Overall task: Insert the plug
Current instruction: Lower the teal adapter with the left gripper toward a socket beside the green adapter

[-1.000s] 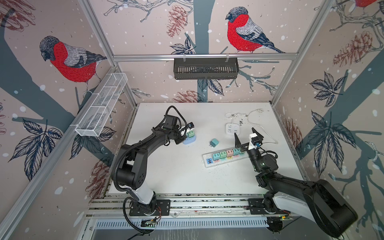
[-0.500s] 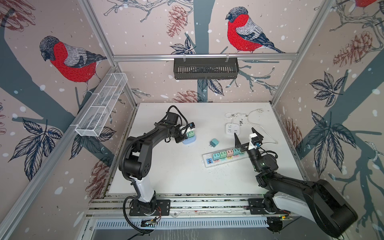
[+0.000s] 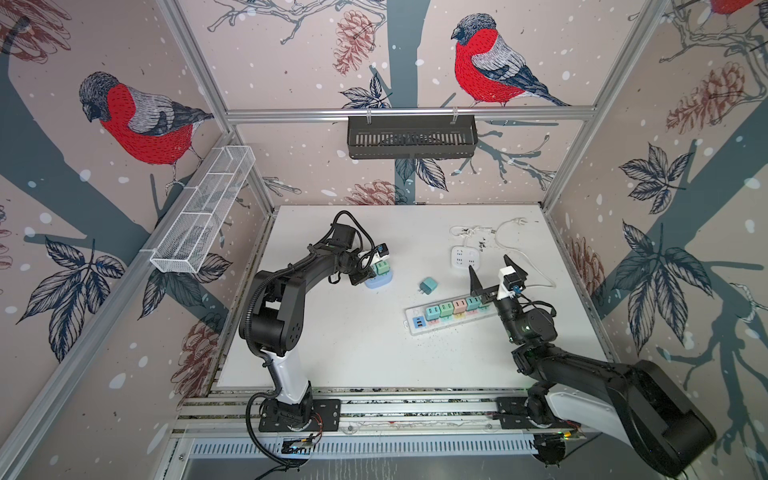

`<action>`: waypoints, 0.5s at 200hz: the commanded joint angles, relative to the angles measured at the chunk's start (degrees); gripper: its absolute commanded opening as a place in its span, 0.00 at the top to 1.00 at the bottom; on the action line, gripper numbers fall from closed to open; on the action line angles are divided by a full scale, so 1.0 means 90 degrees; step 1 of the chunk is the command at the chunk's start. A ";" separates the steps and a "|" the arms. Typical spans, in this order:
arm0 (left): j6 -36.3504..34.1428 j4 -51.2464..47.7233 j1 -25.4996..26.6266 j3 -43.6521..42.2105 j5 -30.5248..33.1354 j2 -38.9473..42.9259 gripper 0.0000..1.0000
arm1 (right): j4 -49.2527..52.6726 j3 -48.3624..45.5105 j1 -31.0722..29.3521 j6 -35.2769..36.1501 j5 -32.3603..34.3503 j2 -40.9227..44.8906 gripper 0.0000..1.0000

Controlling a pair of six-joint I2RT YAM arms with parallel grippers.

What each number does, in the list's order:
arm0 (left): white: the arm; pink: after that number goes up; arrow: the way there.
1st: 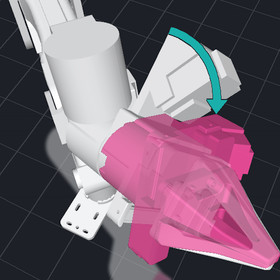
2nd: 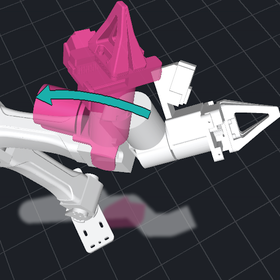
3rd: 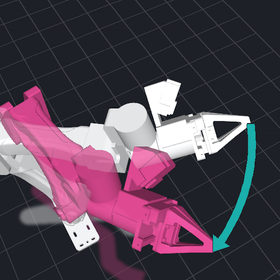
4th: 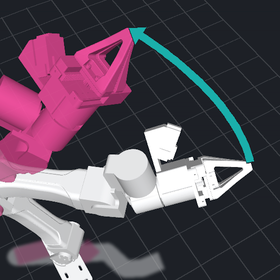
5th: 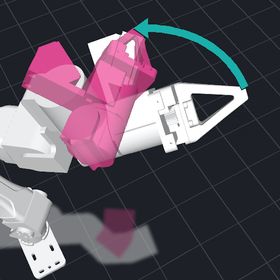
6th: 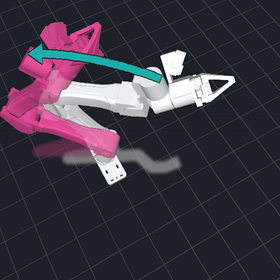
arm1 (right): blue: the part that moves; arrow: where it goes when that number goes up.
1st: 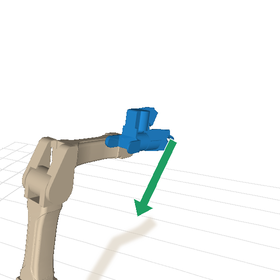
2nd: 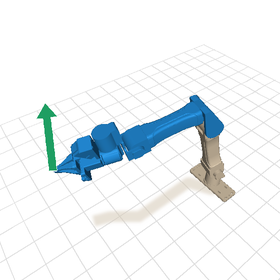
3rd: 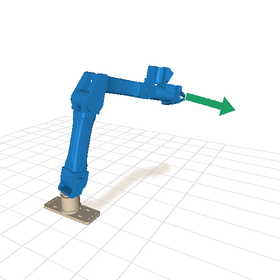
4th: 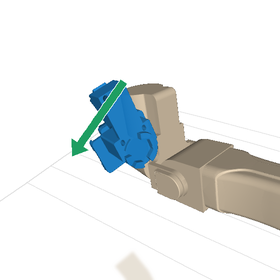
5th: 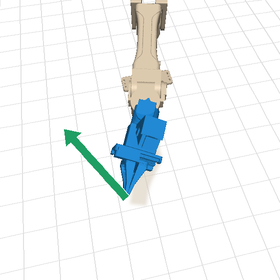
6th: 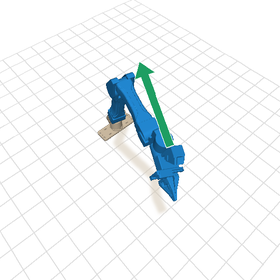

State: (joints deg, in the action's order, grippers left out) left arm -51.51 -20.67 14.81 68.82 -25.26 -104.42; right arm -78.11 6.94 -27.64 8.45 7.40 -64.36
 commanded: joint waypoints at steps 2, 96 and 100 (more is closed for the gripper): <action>-0.0187 -0.0058 0.0001 0.0013 -0.0170 -0.0053 1.00 | -0.0111 0.0027 0.0012 -0.0118 -0.0047 0.0015 0.00; -0.0053 0.0419 -0.0043 -0.0250 -0.0290 0.0156 1.00 | -0.0072 0.0001 0.0025 -0.0152 -0.0082 0.0090 0.00; -0.0051 0.0408 -0.0043 -0.0225 -0.0265 0.0134 1.00 | -0.0072 0.0002 0.0029 -0.0148 -0.0087 0.0092 0.00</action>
State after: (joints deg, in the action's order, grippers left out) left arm -52.27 -18.04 14.70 66.24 -26.76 -102.69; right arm -78.06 6.92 -27.42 7.51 7.01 -63.72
